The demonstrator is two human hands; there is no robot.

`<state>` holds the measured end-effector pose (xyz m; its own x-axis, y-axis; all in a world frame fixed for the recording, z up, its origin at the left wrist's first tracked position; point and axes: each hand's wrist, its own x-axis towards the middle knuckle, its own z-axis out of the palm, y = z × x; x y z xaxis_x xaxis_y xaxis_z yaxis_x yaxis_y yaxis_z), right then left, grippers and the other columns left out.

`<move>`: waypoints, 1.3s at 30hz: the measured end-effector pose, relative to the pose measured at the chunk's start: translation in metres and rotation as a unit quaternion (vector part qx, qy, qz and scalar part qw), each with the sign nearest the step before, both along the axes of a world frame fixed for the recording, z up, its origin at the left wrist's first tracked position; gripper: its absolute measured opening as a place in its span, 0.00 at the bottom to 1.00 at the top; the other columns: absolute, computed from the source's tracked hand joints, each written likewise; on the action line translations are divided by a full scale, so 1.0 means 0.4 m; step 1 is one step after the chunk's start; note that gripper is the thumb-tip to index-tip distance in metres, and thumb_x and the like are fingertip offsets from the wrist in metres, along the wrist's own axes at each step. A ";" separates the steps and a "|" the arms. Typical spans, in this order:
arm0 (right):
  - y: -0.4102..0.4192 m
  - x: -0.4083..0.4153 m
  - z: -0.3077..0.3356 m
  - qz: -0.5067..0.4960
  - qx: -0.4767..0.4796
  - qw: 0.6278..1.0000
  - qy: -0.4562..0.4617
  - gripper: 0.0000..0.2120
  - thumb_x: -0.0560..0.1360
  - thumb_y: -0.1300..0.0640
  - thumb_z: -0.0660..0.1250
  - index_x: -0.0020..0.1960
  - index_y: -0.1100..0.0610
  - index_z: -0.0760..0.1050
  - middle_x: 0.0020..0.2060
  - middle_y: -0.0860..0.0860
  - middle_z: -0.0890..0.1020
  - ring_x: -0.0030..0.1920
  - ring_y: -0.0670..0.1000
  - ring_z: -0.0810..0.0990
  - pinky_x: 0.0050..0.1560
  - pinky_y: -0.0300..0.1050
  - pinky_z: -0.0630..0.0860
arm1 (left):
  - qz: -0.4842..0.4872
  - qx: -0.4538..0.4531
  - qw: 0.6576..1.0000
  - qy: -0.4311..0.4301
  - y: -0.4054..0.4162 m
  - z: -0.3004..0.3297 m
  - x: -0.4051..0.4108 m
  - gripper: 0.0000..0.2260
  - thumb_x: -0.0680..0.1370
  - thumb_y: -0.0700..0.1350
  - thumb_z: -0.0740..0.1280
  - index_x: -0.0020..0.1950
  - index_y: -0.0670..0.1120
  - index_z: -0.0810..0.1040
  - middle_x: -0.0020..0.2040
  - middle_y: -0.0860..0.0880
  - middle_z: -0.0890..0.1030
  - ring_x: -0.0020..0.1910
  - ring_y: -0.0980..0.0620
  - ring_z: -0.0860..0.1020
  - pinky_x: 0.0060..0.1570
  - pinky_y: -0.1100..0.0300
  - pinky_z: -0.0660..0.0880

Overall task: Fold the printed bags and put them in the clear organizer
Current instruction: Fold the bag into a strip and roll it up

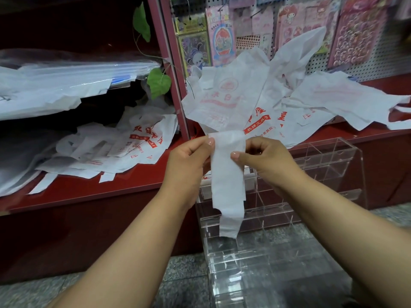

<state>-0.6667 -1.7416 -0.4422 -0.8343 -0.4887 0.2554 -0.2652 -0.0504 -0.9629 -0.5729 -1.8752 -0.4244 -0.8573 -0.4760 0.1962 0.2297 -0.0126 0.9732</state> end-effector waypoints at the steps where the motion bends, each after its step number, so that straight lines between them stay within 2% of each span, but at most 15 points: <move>1: 0.000 0.000 -0.003 0.000 0.001 1.000 -0.006 0.02 0.71 0.64 0.73 0.42 0.61 0.81 0.44 0.60 0.84 0.41 0.52 0.81 0.51 0.50 0.80 | -0.015 0.029 0.999 0.001 0.003 0.001 0.000 0.09 0.81 0.39 0.62 0.53 0.44 0.82 0.48 0.46 0.86 0.45 0.50 0.84 0.42 0.60 0.79; 3: 0.000 -0.007 -0.009 0.006 -0.008 0.999 -0.031 0.01 0.72 0.65 0.72 0.42 0.61 0.80 0.42 0.57 0.85 0.40 0.49 0.82 0.48 0.44 0.80 | -0.040 0.088 0.995 0.005 0.007 0.000 0.000 0.09 0.80 0.38 0.62 0.54 0.43 0.82 0.49 0.45 0.86 0.47 0.50 0.83 0.49 0.56 0.81; 5: 0.003 -0.020 -0.015 0.010 -0.009 0.999 -0.049 0.01 0.72 0.65 0.72 0.42 0.61 0.80 0.40 0.54 0.85 0.40 0.47 0.83 0.45 0.39 0.79 | -0.055 0.126 0.991 0.004 0.009 -0.001 -0.001 0.10 0.80 0.37 0.63 0.55 0.44 0.82 0.51 0.44 0.85 0.50 0.49 0.83 0.57 0.51 0.78; 8: 0.004 -0.036 -0.021 0.015 -0.005 0.998 -0.057 0.03 0.72 0.64 0.71 0.40 0.58 0.80 0.38 0.51 0.85 0.39 0.47 0.83 0.45 0.41 0.77 | -0.065 0.144 0.987 -0.010 0.009 -0.007 -0.003 0.11 0.79 0.35 0.62 0.58 0.43 0.81 0.55 0.43 0.84 0.56 0.46 0.82 0.62 0.48 0.76; 11: 0.002 -0.040 -0.024 0.006 -0.005 0.999 -0.051 0.02 0.72 0.64 0.72 0.41 0.59 0.80 0.39 0.52 0.84 0.40 0.49 0.82 0.49 0.46 0.79 | -0.062 0.159 0.985 -0.012 0.009 -0.014 -0.009 0.15 0.79 0.32 0.61 0.65 0.40 0.77 0.59 0.40 0.82 0.58 0.44 0.80 0.65 0.47 0.74; 14: -0.004 -0.037 -0.025 0.004 -0.008 0.999 -0.047 0.02 0.72 0.64 0.72 0.41 0.60 0.80 0.37 0.51 0.84 0.39 0.49 0.81 0.48 0.46 0.79 | -0.067 0.167 0.984 0.001 0.016 -0.020 -0.015 0.17 0.78 0.29 0.60 0.65 0.40 0.77 0.59 0.39 0.82 0.57 0.43 0.80 0.62 0.48 0.75; 17: -0.009 -0.031 -0.030 0.002 -0.013 0.999 -0.040 0.05 0.72 0.64 0.72 0.39 0.59 0.79 0.35 0.50 0.83 0.37 0.48 0.81 0.44 0.43 0.77 | -0.081 0.175 0.981 0.021 0.024 -0.025 -0.018 0.19 0.77 0.25 0.59 0.60 0.42 0.78 0.54 0.42 0.84 0.54 0.44 0.82 0.55 0.51 0.80; 20: -0.014 -0.028 -0.032 -0.013 -0.018 0.999 -0.028 0.06 0.72 0.65 0.72 0.37 0.59 0.78 0.33 0.50 0.82 0.35 0.47 0.80 0.42 0.43 0.77 | -0.078 0.158 0.984 0.025 0.026 -0.031 -0.021 0.22 0.75 0.23 0.57 0.63 0.41 0.77 0.51 0.46 0.85 0.52 0.48 0.83 0.52 0.53 0.81; 25: -0.016 -0.026 -0.032 -0.035 -0.018 0.999 -0.004 0.06 0.72 0.64 0.72 0.39 0.66 0.77 0.39 0.64 0.82 0.38 0.53 0.79 0.47 0.55 0.79 | -0.042 0.100 0.994 0.019 0.022 -0.036 -0.023 0.24 0.75 0.22 0.59 0.64 0.42 0.77 0.53 0.48 0.85 0.56 0.49 0.82 0.56 0.52 0.79; 29: -0.017 -0.022 -0.033 -0.047 -0.026 0.998 0.012 0.09 0.71 0.63 0.73 0.39 0.69 0.76 0.39 0.67 0.81 0.37 0.55 0.78 0.47 0.60 0.78 | -0.022 0.084 0.996 0.017 0.023 -0.040 -0.025 0.23 0.75 0.23 0.61 0.66 0.41 0.76 0.56 0.46 0.84 0.55 0.48 0.83 0.53 0.54 0.80; 32: -0.018 -0.021 -0.036 -0.063 -0.026 0.997 0.027 0.11 0.71 0.62 0.73 0.40 0.70 0.76 0.39 0.68 0.80 0.36 0.54 0.76 0.45 0.60 0.78 | -0.005 0.058 0.998 0.007 0.025 -0.050 -0.025 0.24 0.75 0.26 0.64 0.65 0.49 0.71 0.55 0.48 0.83 0.52 0.51 0.83 0.47 0.56 0.82; 34: -0.016 -0.024 -0.036 -0.070 -0.030 0.997 0.032 0.13 0.71 0.60 0.73 0.40 0.71 0.76 0.40 0.69 0.79 0.37 0.55 0.76 0.44 0.58 0.78 | -0.001 0.014 0.999 -0.043 0.026 -0.065 -0.025 0.20 0.75 0.31 0.69 0.62 0.49 0.71 0.52 0.45 0.84 0.49 0.48 0.84 0.46 0.52 0.82; 36: -0.014 -0.032 -0.039 -0.079 -0.048 0.995 0.021 0.12 0.71 0.60 0.73 0.41 0.70 0.77 0.40 0.68 0.81 0.37 0.54 0.77 0.43 0.54 0.78 | -0.013 -0.051 0.995 -0.084 0.028 -0.083 -0.026 0.11 0.76 0.35 0.70 0.57 0.44 0.79 0.47 0.44 0.86 0.45 0.47 0.85 0.46 0.50 0.82; 37: -0.014 -0.035 -0.041 -0.084 -0.058 0.995 0.007 0.09 0.71 0.61 0.73 0.40 0.68 0.78 0.39 0.65 0.82 0.37 0.53 0.78 0.43 0.52 0.78 | -0.012 -0.075 0.993 -0.094 0.029 -0.089 -0.025 0.06 0.77 0.36 0.70 0.51 0.44 0.82 0.44 0.45 0.86 0.42 0.49 0.85 0.45 0.51 0.82; 39: -0.013 -0.036 -0.039 -0.077 -0.086 0.993 -0.034 0.03 0.72 0.63 0.72 0.41 0.63 0.81 0.37 0.57 0.84 0.37 0.50 0.80 0.42 0.46 0.78 | -0.007 -0.095 0.990 -0.107 0.031 -0.093 -0.023 0.06 0.77 0.36 0.70 0.44 0.46 0.82 0.40 0.47 0.86 0.39 0.51 0.84 0.43 0.51 0.82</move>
<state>-0.6812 -1.7469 -0.4579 -0.9135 -0.3083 0.2655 -0.2179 -0.1805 -0.9591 -0.5822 -1.8630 -0.4617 -0.8953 -0.4352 0.0949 0.0199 0.1738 0.9846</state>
